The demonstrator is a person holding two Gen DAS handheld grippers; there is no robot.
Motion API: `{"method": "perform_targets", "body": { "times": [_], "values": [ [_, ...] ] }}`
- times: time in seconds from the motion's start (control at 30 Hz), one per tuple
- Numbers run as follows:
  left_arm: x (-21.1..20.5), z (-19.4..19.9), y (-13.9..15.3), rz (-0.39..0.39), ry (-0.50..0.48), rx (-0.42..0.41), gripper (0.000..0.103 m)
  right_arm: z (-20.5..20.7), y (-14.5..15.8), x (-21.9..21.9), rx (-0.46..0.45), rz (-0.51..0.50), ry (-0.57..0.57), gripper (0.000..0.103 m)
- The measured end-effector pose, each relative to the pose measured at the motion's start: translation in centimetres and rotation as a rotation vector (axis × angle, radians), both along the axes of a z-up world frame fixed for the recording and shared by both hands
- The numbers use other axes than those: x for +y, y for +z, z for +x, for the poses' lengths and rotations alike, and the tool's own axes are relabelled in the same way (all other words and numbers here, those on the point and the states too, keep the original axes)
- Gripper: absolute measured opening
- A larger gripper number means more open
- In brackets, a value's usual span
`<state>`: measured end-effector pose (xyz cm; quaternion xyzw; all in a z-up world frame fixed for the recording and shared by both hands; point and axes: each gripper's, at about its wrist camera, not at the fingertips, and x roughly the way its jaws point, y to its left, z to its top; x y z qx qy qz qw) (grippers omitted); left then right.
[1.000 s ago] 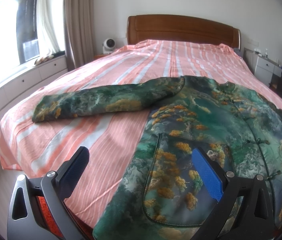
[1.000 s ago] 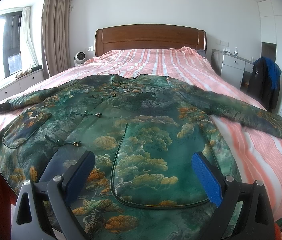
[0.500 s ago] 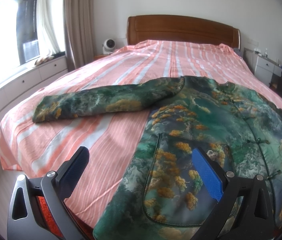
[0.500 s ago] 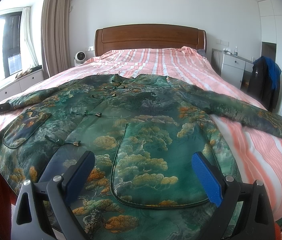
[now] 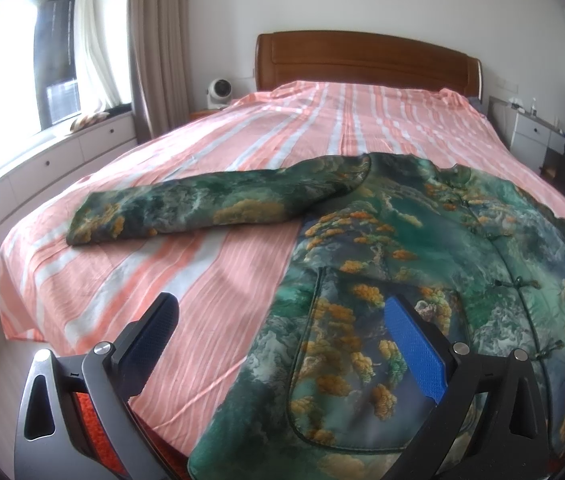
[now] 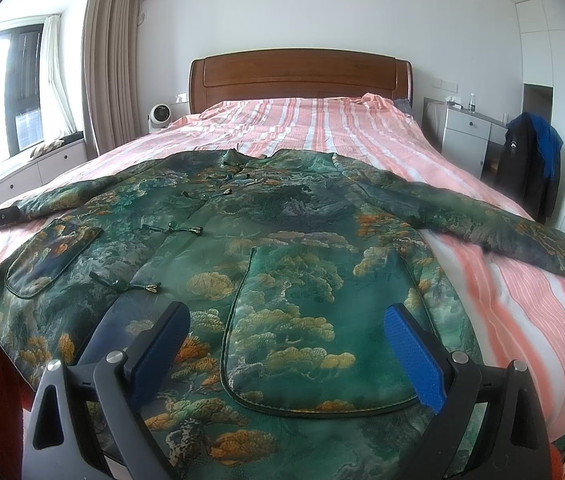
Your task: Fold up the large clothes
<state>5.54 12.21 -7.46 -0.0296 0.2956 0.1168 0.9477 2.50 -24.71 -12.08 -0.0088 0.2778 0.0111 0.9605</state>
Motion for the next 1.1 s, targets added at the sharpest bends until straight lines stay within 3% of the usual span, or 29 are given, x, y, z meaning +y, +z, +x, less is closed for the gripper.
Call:
{"method": "perform_targets", "body": {
  "times": [0.33, 0.5, 0.63, 0.77, 0.83, 0.93, 1.03, 1.1],
  "values": [
    [0.0, 0.0, 0.0, 0.005, 0.002, -0.003, 0.102, 0.1, 0.1, -0.2, 0.003, 0.011, -0.002, 0.097],
    [0.5, 0.1, 0.0, 0.009, 0.016, -0.004, 0.102, 1.9, 2.1, -6.4, -0.001, 0.153, -0.068, 0.096],
    [0.8, 0.2, 0.0, -0.001, 0.029, -0.005, 0.102, 4.4, 2.9, -18.0, 0.003, 0.373, -0.307, 0.097],
    [0.9, 0.4, -0.3, -0.002, 0.034, 0.008, 0.102, 5.6, -0.8, -29.4, 0.053, 0.688, -0.570, 0.097],
    [0.7, 0.5, -0.4, 0.008, 0.033, 0.012, 0.102, 5.8, -3.0, -33.6, 0.051, 0.832, -0.684, 0.096],
    [0.4, 0.7, -0.6, 0.022, 0.032, 0.019, 0.102, 6.1, -4.6, -37.1, -0.020, 0.975, -0.758, 0.094],
    [0.2, 1.0, -0.8, 0.025, 0.034, 0.029, 0.102, 6.5, -5.7, -39.6, -0.082, 1.052, -0.863, 0.074],
    [0.3, 0.9, -0.8, 0.024, 0.035, 0.026, 0.102, 7.3, -5.6, -40.5, -0.054, 1.039, -0.917, 0.030]
  ]
}}
